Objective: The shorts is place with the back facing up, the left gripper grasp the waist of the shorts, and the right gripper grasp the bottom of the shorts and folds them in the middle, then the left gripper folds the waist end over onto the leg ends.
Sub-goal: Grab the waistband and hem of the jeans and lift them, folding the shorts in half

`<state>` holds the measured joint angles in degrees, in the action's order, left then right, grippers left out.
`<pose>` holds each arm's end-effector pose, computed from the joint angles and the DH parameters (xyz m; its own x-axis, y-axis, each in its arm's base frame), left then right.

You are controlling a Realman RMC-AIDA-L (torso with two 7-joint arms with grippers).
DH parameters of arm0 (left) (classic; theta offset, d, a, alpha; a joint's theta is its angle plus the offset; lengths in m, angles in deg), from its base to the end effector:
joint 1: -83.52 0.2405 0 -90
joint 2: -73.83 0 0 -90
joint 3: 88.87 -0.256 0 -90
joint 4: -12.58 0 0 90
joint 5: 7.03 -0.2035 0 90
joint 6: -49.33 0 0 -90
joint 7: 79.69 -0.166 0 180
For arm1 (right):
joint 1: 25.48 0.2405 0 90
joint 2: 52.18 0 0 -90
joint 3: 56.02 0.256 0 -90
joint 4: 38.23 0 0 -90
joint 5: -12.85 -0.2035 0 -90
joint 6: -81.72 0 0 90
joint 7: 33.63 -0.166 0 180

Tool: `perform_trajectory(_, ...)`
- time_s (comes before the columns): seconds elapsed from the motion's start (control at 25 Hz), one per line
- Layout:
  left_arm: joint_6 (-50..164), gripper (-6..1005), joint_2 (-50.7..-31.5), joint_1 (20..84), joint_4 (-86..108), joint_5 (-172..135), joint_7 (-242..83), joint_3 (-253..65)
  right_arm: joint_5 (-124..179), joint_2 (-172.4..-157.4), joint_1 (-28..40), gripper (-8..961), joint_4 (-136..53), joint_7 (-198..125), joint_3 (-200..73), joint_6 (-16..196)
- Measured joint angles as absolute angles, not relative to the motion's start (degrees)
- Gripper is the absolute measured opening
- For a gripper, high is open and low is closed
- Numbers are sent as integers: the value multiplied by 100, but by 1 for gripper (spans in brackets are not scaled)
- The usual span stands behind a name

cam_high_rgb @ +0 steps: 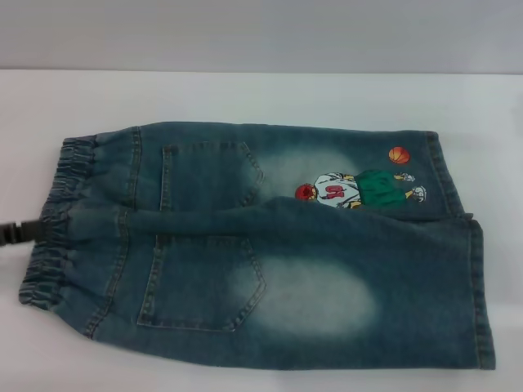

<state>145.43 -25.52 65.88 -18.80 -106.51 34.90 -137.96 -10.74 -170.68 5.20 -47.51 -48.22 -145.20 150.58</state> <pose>-0.3425 0.2791 0.0970 0.2888 0.8142 0.5036 0.9125 -0.3933 0.1124 0.3065 0.3930 0.0620 0.5809 0.2687 -0.7684 -0.8029 0.0337 -0.5952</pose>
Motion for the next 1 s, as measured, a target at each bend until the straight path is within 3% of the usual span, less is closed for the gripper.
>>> perform_trajectory(1.0, 14199, 759, -2785, 6594, -1945, -12573, 3728, -12860, -1032, -17126, 430, 633, -4742, -4872, -14733, 15088)
